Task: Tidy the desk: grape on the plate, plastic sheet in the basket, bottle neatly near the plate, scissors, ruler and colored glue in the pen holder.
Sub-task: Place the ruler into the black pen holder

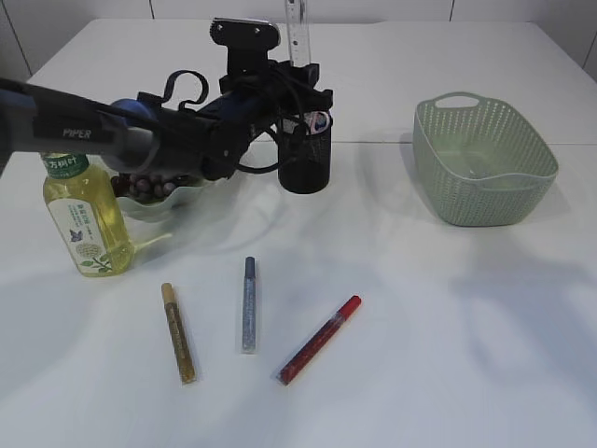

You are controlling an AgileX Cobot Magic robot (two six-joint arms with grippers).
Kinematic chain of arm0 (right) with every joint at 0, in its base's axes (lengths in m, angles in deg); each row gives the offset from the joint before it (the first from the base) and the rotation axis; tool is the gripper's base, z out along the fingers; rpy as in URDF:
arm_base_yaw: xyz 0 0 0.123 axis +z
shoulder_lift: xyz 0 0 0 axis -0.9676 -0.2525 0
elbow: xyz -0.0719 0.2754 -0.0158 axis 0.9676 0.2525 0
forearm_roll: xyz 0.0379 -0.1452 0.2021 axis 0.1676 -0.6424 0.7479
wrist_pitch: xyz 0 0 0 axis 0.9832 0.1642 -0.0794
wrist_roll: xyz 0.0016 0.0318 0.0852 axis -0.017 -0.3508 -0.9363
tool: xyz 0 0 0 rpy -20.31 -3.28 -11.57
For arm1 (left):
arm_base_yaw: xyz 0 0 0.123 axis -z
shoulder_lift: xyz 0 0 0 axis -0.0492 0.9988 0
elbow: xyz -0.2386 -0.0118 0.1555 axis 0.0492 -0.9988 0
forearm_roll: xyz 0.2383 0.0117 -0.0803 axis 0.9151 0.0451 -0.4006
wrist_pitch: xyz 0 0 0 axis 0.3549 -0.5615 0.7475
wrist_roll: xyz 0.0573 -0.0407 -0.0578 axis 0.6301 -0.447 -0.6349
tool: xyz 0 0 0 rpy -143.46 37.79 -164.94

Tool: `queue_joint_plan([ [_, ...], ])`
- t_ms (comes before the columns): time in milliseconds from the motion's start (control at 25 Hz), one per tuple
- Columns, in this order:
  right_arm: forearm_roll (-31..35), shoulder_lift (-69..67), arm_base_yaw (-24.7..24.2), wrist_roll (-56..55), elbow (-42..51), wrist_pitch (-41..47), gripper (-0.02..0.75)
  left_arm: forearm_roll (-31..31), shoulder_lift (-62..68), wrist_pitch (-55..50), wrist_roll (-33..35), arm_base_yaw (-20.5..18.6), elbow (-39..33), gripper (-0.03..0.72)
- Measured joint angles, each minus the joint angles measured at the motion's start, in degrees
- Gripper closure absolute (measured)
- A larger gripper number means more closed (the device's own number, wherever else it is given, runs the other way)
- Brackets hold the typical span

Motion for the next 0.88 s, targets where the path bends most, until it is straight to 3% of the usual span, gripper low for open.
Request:
queue_joint_plan([
  [280, 0.00, 0.00, 0.00, 0.00, 0.00, 0.00, 0.477, -0.59, 3.47, -3.09, 0.00, 0.00, 4.80, 0.413],
  [880, 0.00, 0.00, 0.00, 0.00, 0.00, 0.00, 0.477, -0.85, 4.05, -8.79, -0.04, 0.00, 5.04, 0.409],
])
